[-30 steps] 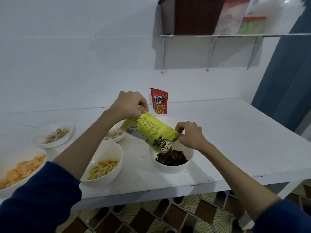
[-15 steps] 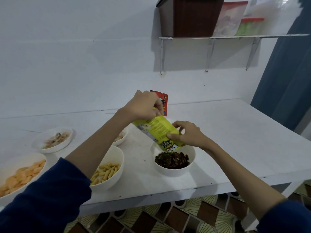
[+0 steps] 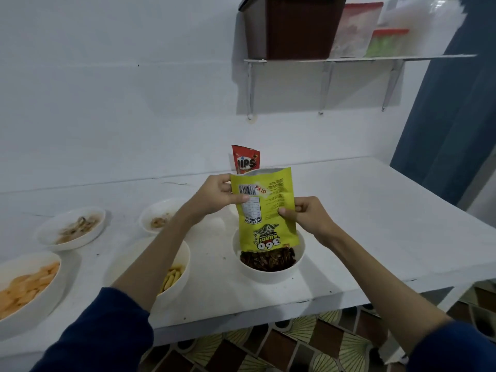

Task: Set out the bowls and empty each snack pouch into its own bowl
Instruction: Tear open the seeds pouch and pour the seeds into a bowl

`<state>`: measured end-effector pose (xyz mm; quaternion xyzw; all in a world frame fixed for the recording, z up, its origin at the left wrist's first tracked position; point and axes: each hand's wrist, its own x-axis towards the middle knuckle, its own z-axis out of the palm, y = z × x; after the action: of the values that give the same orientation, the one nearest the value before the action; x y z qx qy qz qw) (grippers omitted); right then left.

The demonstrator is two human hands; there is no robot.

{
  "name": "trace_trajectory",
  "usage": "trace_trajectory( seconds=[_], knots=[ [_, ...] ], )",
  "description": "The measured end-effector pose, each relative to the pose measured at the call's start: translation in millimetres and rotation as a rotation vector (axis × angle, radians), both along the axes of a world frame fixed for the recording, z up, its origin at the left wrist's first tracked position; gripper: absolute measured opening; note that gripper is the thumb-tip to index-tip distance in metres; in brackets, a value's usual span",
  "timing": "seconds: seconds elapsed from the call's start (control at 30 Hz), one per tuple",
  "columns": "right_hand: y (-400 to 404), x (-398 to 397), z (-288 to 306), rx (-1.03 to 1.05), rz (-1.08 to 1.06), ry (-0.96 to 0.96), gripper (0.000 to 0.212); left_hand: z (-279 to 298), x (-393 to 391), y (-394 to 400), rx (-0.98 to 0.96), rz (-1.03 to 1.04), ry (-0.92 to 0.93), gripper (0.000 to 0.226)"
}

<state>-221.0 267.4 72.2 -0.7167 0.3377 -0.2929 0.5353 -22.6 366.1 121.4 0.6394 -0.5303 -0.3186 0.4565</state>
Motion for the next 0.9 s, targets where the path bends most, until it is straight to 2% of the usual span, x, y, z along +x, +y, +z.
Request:
trace_trajectory(
  seconds=[0.1,0.23,0.3,0.4,0.47,0.53,0.67,0.83,0.9],
  knots=[
    [-2.9,-2.5,9.9,0.008,0.063,-0.01,0.028,-0.3,-3.3,-2.7,-0.066,0.022,-0.014,0.027],
    [-4.3,-0.4,38.3,-0.064,0.079,-0.076,0.029,0.9,-8.2,-4.6,-0.064,0.017,-0.052,0.029],
    [-4.3,2.6,48.8,-0.141,0.061,-0.023,0.028,0.3,-10.8,-6.3,-0.066,-0.026,-0.032,0.031],
    [-6.7,2.1,55.5,-0.182,0.036,0.02,0.029,2.4,-10.2,-4.4,-0.094,-0.023,-0.028,0.017],
    [-9.4,-0.2,54.9,-0.192,0.001,0.041,0.019,2.3,-6.0,-5.5,-0.145,0.056,-0.022,0.015],
    [-10.6,-1.2,51.9,-0.188,-0.04,0.057,0.019,1.7,-5.5,-6.8,-0.165,0.1,-0.042,0.016],
    [-7.3,-1.2,51.4,-0.192,0.008,0.085,0.004,-1.6,-7.0,-8.4,-0.165,0.035,-0.092,0.016],
    [-4.9,9.7,68.4,-0.46,0.012,0.288,0.018,-0.3,-4.5,-14.8,-0.163,0.062,-0.204,0.013],
    [-3.8,10.3,69.0,-0.468,-0.025,0.285,0.016,0.7,-4.1,-17.9,-0.175,0.067,-0.241,0.013]
  ],
)
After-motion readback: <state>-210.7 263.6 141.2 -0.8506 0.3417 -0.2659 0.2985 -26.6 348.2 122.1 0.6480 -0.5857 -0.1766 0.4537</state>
